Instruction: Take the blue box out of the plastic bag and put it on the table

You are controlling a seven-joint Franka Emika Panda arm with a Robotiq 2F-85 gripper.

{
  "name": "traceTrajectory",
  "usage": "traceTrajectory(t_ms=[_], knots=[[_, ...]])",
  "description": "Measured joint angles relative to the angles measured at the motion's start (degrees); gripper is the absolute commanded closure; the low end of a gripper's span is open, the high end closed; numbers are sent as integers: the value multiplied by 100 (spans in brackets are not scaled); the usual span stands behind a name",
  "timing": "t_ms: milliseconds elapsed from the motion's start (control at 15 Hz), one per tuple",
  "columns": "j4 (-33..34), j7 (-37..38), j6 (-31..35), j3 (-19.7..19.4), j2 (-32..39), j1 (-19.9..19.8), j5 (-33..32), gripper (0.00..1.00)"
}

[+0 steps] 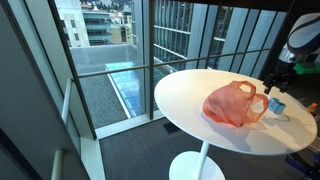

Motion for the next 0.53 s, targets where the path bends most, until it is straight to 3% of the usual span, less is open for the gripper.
traceTrajectory(t_ms=[533], knots=[[-9,-391,-1287,292,-994,371,-502,0]])
